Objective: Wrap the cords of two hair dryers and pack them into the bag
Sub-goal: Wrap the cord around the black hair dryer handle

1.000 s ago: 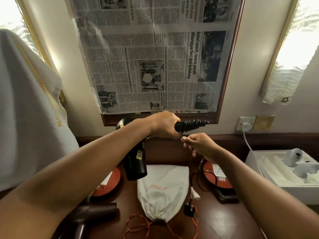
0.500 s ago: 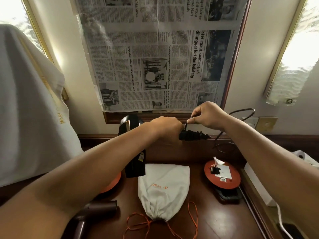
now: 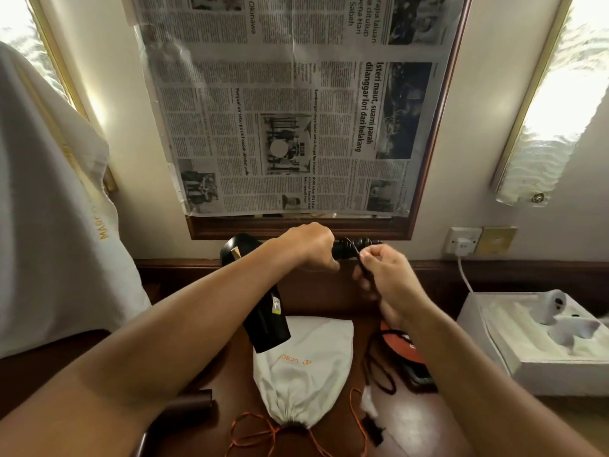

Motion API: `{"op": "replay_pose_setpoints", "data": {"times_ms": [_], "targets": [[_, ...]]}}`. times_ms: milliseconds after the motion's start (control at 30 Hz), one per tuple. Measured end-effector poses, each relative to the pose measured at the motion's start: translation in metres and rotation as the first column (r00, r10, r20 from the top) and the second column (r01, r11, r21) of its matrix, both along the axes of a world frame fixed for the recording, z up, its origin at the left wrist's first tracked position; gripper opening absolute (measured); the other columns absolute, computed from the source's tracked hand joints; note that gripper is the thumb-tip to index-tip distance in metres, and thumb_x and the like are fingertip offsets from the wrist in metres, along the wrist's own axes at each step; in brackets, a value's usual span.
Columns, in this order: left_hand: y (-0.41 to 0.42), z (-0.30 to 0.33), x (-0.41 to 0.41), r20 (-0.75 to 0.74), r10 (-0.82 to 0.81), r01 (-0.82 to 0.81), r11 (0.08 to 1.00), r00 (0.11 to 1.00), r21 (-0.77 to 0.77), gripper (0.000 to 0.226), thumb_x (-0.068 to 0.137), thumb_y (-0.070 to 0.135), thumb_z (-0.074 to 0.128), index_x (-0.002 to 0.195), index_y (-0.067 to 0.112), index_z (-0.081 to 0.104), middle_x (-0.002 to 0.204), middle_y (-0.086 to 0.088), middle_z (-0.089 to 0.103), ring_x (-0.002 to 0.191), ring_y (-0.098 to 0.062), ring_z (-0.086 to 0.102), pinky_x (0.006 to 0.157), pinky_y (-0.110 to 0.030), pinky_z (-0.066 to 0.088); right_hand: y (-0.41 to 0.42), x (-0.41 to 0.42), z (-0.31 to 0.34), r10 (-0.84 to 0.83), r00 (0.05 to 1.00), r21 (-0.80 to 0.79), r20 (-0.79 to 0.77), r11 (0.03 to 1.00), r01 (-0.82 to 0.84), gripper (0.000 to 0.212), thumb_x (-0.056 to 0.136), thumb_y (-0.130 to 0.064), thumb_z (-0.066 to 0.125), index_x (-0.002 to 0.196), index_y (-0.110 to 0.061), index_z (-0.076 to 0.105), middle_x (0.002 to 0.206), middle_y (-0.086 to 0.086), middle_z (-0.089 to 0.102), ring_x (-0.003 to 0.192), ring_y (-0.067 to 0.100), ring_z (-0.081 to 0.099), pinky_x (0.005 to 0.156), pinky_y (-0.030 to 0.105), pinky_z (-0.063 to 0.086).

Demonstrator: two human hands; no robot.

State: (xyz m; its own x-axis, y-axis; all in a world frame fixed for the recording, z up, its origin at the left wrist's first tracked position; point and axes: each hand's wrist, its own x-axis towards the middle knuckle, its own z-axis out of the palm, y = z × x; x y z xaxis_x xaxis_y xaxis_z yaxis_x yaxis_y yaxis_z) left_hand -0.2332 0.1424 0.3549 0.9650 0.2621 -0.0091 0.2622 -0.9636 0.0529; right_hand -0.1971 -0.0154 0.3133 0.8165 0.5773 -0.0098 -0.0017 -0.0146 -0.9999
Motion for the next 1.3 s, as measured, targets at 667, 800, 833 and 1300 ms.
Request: {"op": "replay_pose_setpoints", "data": {"times_ms": [667, 800, 833, 1300], "targets": [[0.001, 0.029, 0.004, -0.036, -0.155, 0.145, 0.969, 0.987, -0.199, 0.020, 0.077, 0.034, 0.071, 0.084, 0.020, 0.059, 0.084, -0.002, 0.064, 0.075, -0.017, 0.061, 0.061, -0.026, 0.042, -0.003, 0.040, -0.005, 0.408, 0.900, 0.372, -0.155, 0.868, -0.329, 0.042, 0.081, -0.019, 0.064, 0.121, -0.023, 0.052, 0.088, 0.009, 0.058, 0.047, 0.010, 0.041, 0.046, 0.027, 0.013], [-0.003, 0.031, 0.007, -0.059, -0.143, 0.131, 0.977, 0.988, -0.167, 0.023, 0.078, 0.034, 0.069, 0.090, 0.016, 0.063, 0.088, -0.006, 0.066, 0.079, -0.021, 0.064, 0.068, -0.033, 0.049, 0.005, 0.042, -0.010, 0.409, 0.899, 0.415, -0.154, 0.853, -0.317, 0.043, 0.088, -0.033, 0.061, 0.126, -0.016, 0.051, 0.088, 0.008, 0.059, 0.045, 0.008, 0.040, 0.038, 0.018, 0.025], [-0.004, 0.032, 0.007, -0.070, -0.136, 0.123, 0.978, 0.988, -0.169, 0.023, 0.078, 0.034, 0.069, 0.092, 0.016, 0.063, 0.089, -0.006, 0.067, 0.080, -0.021, 0.064, 0.069, -0.033, 0.051, 0.006, 0.042, -0.012, 0.400, 0.903, 0.429, -0.157, 0.851, -0.302, 0.045, 0.087, -0.035, 0.062, 0.125, -0.014, 0.052, 0.088, 0.008, 0.057, 0.045, 0.008, 0.040, 0.037, 0.018, 0.028], [0.014, 0.002, -0.043, 0.656, 0.376, -0.087, 0.899, 0.654, -0.428, 0.051, 0.089, 0.054, 0.055, 0.130, 0.025, 0.049, 0.137, -0.001, 0.049, 0.132, -0.019, 0.035, 0.109, -0.046, 0.033, 0.007, 0.048, -0.012, 0.149, 0.960, 0.514, -0.239, 0.858, -0.005, 0.027, 0.094, -0.024, 0.055, 0.116, -0.008, 0.051, 0.074, 0.005, 0.051, 0.041, 0.004, 0.035, 0.036, 0.015, 0.030]]}}
